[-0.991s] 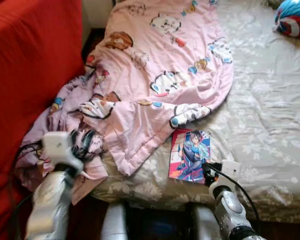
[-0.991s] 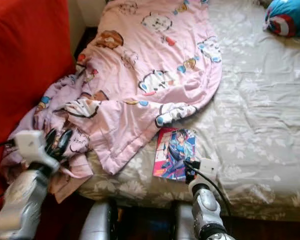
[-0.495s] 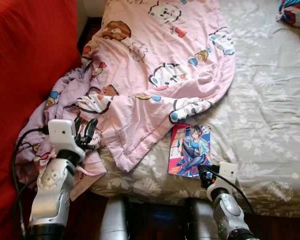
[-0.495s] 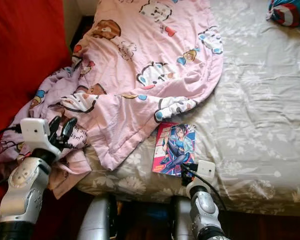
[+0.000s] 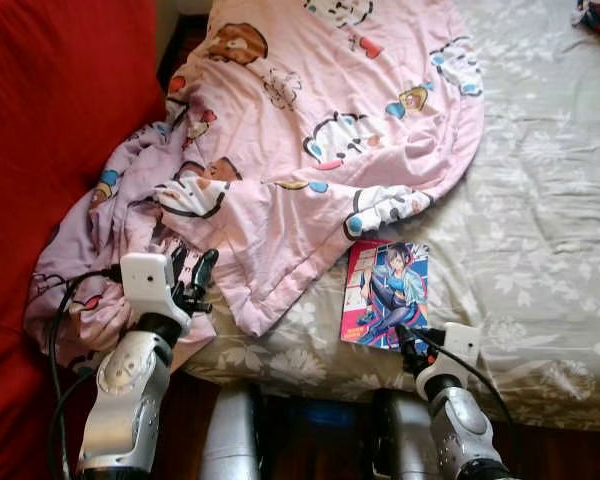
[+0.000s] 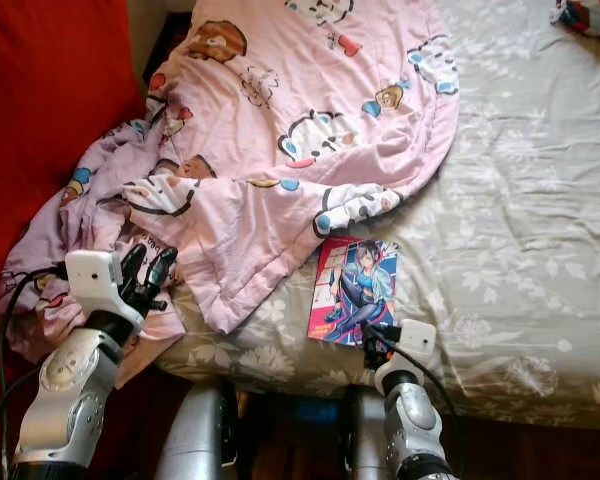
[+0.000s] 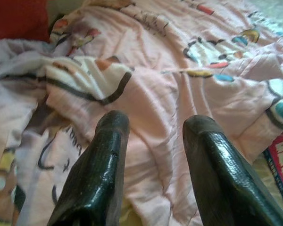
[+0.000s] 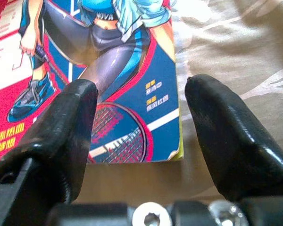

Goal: Clean up the room

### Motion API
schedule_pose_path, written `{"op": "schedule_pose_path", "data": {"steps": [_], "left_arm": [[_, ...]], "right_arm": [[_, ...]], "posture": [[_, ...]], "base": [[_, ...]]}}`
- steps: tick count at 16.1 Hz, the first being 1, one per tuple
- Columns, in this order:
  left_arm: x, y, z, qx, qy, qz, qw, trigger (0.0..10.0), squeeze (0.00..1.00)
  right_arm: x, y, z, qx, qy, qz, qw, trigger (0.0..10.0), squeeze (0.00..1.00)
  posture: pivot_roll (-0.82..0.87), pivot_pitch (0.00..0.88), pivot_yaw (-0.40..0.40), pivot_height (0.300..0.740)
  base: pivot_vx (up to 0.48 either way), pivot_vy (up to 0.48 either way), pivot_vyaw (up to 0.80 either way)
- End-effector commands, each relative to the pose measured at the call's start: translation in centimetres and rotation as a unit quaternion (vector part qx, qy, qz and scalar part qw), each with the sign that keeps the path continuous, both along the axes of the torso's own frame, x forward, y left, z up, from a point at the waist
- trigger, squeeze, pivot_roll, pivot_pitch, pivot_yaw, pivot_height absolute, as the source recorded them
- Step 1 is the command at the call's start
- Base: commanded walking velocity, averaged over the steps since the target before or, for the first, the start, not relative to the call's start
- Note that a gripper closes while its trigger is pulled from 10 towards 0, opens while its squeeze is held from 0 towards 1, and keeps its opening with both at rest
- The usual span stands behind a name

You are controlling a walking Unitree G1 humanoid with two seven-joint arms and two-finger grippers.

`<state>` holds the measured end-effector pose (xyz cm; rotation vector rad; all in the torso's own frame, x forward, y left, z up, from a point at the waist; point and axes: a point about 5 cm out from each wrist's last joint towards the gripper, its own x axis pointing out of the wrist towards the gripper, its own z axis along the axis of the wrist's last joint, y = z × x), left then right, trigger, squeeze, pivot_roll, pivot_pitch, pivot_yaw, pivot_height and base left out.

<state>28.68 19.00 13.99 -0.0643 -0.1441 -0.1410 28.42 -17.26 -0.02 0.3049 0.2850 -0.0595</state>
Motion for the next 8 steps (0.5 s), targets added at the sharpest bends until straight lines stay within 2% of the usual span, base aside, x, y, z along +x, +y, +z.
{"op": "schedule_pose_path", "data": {"steps": [1, 8], "left_arm": [[-0.6, 0.4, -0.4, 0.005, 0.013, 0.007, 1.000, 10.0, 0.00], [-1.2, 0.3, -0.5, 0.005, 0.019, 0.007, 1.000, 10.0, 0.00]], "right_arm": [[-0.7, -0.2, -0.6, 0.005, 0.007, -0.009, 1.000, 10.0, 0.00], [-0.3, -1.7, 0.2, 0.025, -0.022, -0.033, 0.999, 10.0, 0.00]], "posture": [[0.16, 0.360, 0.068, 0.627], [0.17, 0.356, 0.077, 0.627]], "base": [[0.000, 0.000, 0.00], [0.000, 0.000, 0.00]]}}
